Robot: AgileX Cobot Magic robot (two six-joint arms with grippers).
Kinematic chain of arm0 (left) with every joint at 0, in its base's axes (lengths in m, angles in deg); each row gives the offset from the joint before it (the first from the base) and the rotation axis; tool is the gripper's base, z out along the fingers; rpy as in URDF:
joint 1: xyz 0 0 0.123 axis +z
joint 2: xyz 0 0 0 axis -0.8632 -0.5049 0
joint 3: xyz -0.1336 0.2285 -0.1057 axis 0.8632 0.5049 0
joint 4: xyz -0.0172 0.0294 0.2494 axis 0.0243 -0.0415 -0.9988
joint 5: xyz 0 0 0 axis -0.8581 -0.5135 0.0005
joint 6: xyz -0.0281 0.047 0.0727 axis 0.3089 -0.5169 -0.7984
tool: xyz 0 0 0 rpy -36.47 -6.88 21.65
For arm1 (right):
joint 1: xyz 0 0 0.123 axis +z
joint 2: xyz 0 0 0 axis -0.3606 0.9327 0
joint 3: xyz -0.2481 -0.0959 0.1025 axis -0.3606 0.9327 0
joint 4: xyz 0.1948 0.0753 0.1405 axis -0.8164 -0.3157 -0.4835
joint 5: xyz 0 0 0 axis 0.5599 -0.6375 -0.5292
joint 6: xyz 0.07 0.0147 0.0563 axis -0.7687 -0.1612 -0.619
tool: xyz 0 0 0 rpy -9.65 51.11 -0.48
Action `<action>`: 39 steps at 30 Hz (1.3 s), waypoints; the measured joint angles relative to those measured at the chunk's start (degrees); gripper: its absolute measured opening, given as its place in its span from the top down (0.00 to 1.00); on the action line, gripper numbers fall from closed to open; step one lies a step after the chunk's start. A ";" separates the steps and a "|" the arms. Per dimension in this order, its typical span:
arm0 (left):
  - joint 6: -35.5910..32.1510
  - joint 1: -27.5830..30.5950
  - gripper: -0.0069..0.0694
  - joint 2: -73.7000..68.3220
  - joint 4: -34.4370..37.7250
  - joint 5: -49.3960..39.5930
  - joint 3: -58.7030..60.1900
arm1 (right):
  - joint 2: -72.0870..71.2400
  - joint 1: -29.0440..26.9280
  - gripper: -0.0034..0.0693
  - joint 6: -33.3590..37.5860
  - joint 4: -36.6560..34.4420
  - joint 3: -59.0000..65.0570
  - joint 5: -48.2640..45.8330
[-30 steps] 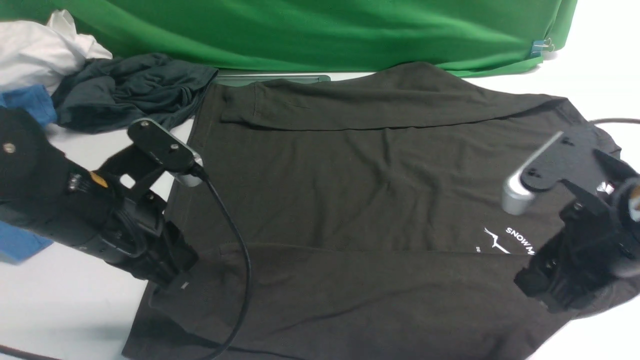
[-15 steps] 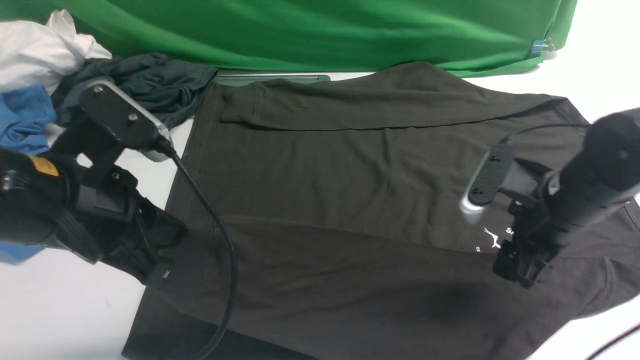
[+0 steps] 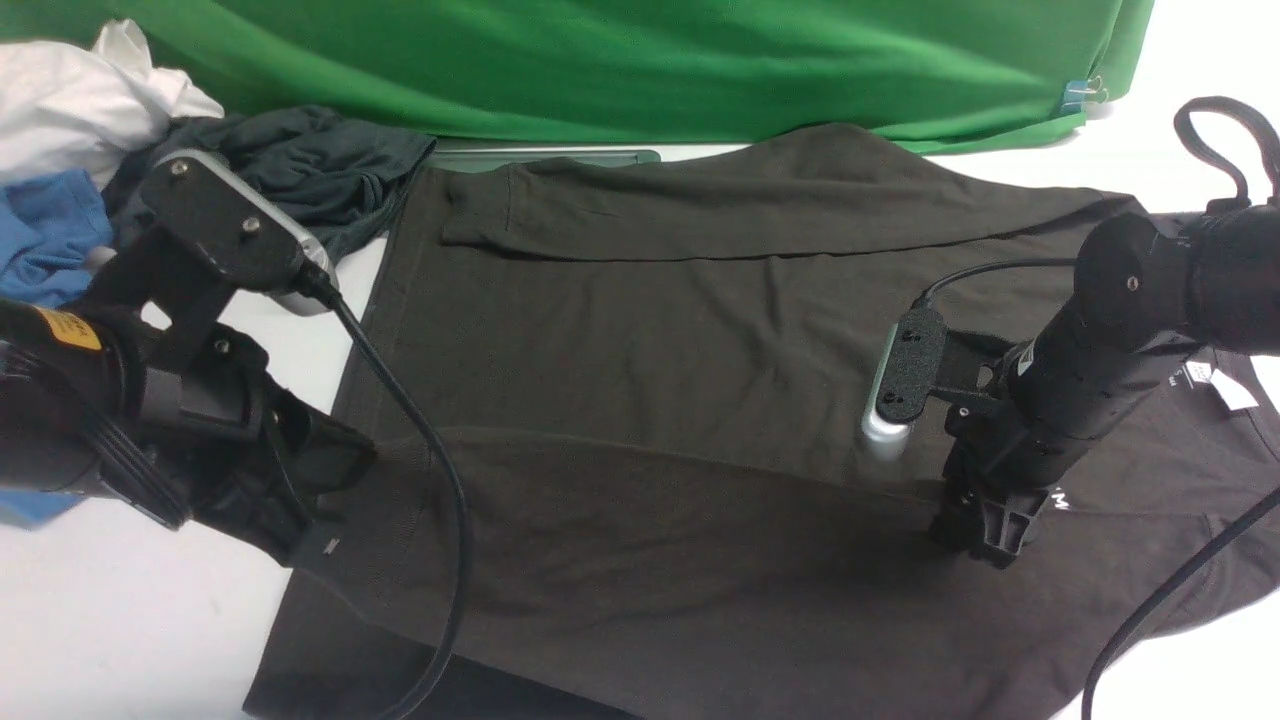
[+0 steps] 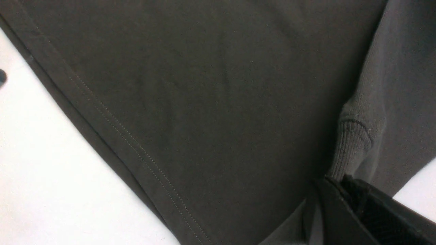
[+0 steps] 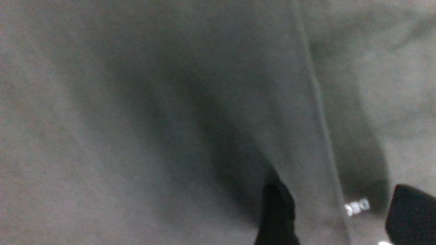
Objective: Fold a long-sleeved shirt on a white desktop.
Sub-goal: 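Fold the left side of the black T-shirt inward over its body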
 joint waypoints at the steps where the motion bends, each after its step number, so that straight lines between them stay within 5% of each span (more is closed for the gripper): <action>1: 0.00 0.00 0.87 0.00 0.06 0.00 0.00 | 0.09 0.00 0.40 0.86 -0.79 0.00 0.20; 7: -0.17 0.00 0.87 0.00 0.75 0.19 0.00 | 1.55 -0.11 0.42 3.12 -3.95 -0.57 0.76; 16: -0.89 0.00 0.87 0.00 0.82 0.33 0.00 | 1.86 -0.30 0.89 3.31 -6.27 -0.95 -2.05; 39: -1.24 0.00 0.87 0.00 0.56 0.98 0.00 | -4.68 -0.30 0.89 -6.62 -0.16 -0.48 -1.03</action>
